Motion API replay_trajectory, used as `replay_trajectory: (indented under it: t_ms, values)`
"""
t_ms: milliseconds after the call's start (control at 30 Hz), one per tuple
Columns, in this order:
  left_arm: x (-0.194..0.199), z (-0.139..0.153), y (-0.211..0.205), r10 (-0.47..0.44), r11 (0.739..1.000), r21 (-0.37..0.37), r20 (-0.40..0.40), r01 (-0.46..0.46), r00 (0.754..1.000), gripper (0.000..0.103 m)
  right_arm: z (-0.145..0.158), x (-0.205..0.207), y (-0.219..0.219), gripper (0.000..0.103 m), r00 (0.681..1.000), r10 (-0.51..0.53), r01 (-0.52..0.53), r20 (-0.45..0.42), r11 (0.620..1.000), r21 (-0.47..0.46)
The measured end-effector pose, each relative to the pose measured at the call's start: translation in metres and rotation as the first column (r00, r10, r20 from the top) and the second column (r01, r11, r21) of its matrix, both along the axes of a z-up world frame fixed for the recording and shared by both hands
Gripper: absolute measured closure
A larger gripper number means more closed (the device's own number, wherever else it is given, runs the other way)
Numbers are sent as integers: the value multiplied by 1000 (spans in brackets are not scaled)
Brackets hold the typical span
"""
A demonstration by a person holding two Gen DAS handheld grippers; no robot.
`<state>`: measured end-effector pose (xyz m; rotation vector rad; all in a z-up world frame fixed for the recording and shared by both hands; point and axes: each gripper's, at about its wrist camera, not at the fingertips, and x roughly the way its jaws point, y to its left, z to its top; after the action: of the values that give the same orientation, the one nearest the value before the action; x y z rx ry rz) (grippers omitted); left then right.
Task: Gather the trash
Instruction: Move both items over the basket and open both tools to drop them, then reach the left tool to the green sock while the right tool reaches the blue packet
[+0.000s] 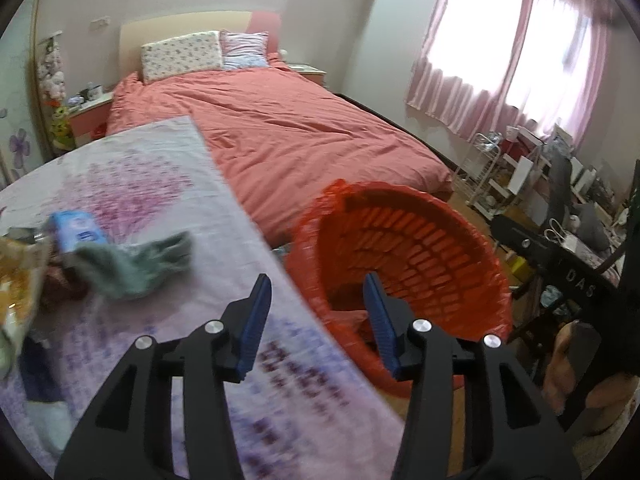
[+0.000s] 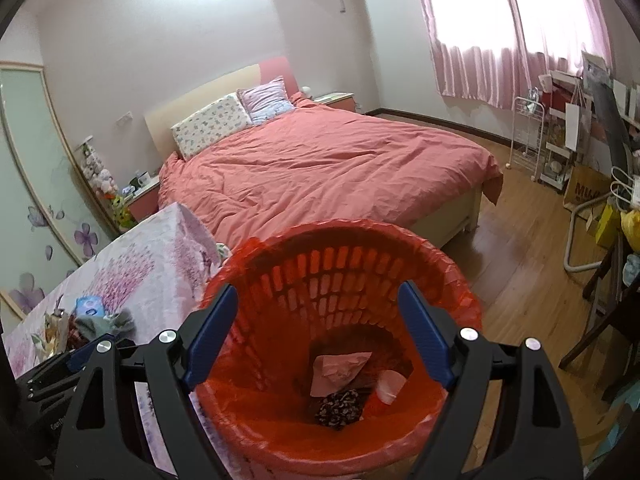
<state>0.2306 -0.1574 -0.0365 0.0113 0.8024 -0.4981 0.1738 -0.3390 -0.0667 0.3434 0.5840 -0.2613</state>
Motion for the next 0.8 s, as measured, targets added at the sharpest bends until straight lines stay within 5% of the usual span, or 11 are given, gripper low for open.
replay_trajectory:
  t_ms: [467, 800]
  values:
    - [-17, 13, 143, 238, 971, 8, 18, -238, 971, 48, 11, 10, 98, 21, 986, 167, -167, -20, 985, -34]
    - [-31, 13, 271, 481, 875, 32, 43, -482, 876, 37, 0, 20, 209, 21, 926, 371, -373, -63, 927, -25]
